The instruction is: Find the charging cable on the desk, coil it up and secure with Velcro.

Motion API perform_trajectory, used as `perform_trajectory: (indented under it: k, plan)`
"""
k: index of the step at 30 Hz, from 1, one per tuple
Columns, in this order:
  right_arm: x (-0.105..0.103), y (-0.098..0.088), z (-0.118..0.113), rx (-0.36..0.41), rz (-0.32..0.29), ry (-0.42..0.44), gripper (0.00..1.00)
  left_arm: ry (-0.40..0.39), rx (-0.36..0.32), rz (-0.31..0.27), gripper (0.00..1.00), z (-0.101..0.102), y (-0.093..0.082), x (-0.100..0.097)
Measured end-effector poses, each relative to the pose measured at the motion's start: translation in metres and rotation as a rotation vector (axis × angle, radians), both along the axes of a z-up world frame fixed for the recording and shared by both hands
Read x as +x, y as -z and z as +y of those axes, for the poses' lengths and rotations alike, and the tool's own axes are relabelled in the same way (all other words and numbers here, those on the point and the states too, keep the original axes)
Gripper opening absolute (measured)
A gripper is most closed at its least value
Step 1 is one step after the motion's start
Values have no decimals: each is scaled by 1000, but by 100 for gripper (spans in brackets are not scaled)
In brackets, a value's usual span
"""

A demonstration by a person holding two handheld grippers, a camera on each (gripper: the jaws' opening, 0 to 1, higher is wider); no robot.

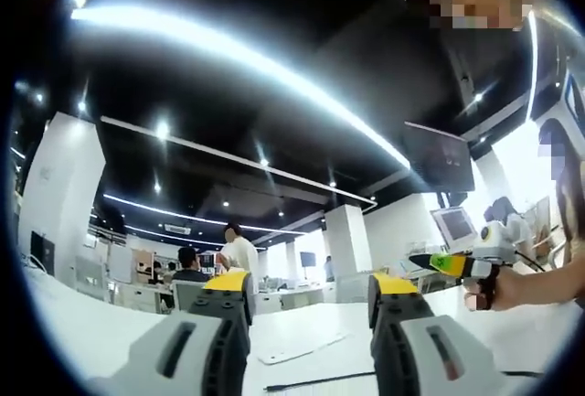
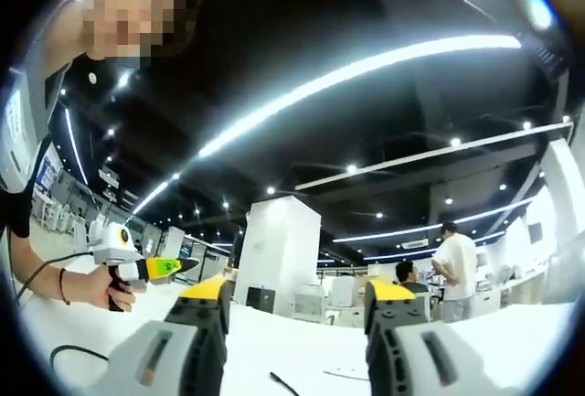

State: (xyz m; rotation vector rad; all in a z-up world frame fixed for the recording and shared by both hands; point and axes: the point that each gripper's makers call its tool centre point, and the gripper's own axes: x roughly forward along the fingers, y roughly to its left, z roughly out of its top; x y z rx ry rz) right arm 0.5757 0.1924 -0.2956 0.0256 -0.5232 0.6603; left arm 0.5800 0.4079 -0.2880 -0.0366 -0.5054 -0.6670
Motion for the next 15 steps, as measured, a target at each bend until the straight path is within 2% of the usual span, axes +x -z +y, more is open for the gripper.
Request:
perform_trajectory:
  k: [4,7,12,15]
  plan:
    - [-2,-1,-3,18,-4,-18,60,10,9,1,52,-3,1,-2]
    - [1,4,-4,-12,15,6,57,12,8,1,54,-4,1,-2]
    - [1,4,-3,-11,17,3,58,10,13,-2,55,-4,-1,-3]
    - [1,6,-2,-18,21,3,58,9,40,-5,54,-6,1,-4]
